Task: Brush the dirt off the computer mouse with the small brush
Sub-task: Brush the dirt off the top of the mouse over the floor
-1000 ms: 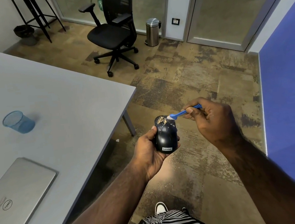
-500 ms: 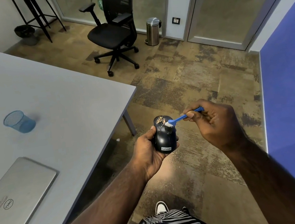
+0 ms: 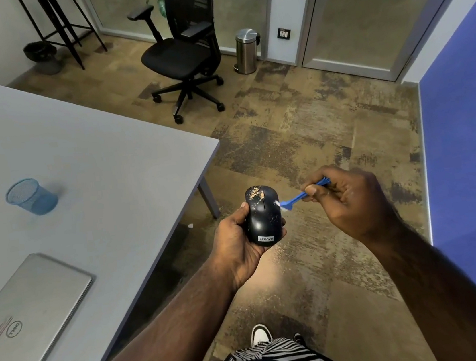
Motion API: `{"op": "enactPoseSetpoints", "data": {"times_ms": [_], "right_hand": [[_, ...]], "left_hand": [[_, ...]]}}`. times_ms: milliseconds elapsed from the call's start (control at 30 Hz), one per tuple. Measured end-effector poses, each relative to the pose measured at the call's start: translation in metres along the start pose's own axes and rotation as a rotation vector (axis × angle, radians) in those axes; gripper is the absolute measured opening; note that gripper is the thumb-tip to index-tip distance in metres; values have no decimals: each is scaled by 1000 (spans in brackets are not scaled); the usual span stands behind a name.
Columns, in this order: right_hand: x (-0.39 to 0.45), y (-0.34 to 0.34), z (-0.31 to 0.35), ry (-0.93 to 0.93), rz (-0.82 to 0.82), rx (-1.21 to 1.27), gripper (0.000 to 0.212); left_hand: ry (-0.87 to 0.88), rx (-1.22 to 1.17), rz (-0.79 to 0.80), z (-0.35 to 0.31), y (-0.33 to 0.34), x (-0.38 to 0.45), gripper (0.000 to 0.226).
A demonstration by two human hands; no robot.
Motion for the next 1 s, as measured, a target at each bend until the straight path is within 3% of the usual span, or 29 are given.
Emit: {"op": "enactPoseSetpoints", "data": {"times_ms": [167,333,467,633,800,1000], "right_hand": [[1,-2,4,-4,-67,68,14],[-3,0,10,-18,64,78,10],[-3,-4,15,-41,2,93,17],[-7,-1,15,-67,105,48,12],[-9,0,21,-127,71,128,12],[-16,1,17,-122,164,47,11]], "left_hand": [[-1,-6,1,-1,-1,0,42],[4,-38,-13,-1,0,1,39],[0,-30,-6,-1,-1,1,45],[8,-46,-16,-3,0,0,42],[6,-33,-16,-2,2,-1,48],[11,-71,0,-4,2,0,47]]}}
Point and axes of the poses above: each hand's wrist, its own x-axis towards the middle knuckle, its own y-axis out of the palm, z = x × y, the point moved 4 cm from there along x, towards the middle knuckle, and after that the axes turned 9 degrees about x, right-handed, at the moved point
